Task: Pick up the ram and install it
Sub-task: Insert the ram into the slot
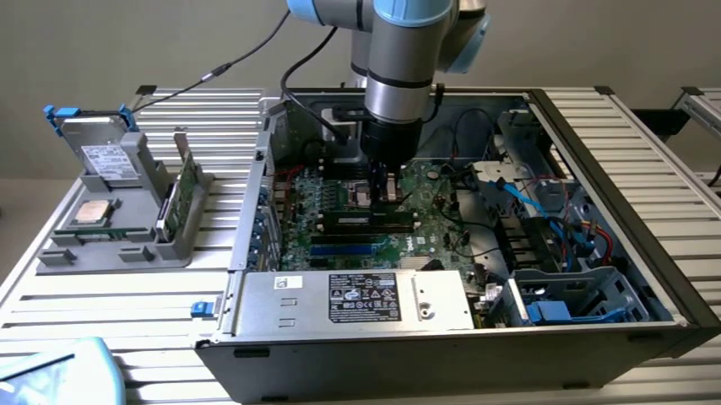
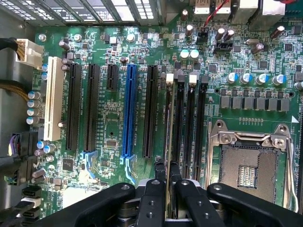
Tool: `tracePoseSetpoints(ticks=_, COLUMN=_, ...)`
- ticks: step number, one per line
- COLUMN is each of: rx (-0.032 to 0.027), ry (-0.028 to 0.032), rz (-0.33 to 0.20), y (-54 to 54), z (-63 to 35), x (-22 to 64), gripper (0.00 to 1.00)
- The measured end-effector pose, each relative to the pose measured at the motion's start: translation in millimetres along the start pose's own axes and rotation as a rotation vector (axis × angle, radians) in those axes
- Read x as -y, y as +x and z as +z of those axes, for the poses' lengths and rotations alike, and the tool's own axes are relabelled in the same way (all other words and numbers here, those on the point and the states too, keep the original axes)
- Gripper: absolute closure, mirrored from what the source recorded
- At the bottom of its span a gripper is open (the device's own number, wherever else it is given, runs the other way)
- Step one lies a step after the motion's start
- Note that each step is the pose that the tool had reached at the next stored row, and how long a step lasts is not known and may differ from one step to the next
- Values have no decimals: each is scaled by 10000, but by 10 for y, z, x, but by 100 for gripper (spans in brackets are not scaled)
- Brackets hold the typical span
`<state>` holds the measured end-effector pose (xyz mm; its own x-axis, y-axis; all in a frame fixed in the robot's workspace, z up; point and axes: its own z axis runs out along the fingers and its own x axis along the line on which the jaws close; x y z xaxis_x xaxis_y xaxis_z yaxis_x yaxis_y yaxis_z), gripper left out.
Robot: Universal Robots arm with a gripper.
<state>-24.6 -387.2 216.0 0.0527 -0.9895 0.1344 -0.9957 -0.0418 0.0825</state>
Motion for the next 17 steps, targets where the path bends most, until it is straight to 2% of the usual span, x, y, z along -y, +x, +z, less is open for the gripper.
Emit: tracePoseSetpoints(ticks=17, rx=-9, ry=-15, rz=-99, y=4, z=-28, x=-1, gripper=86)
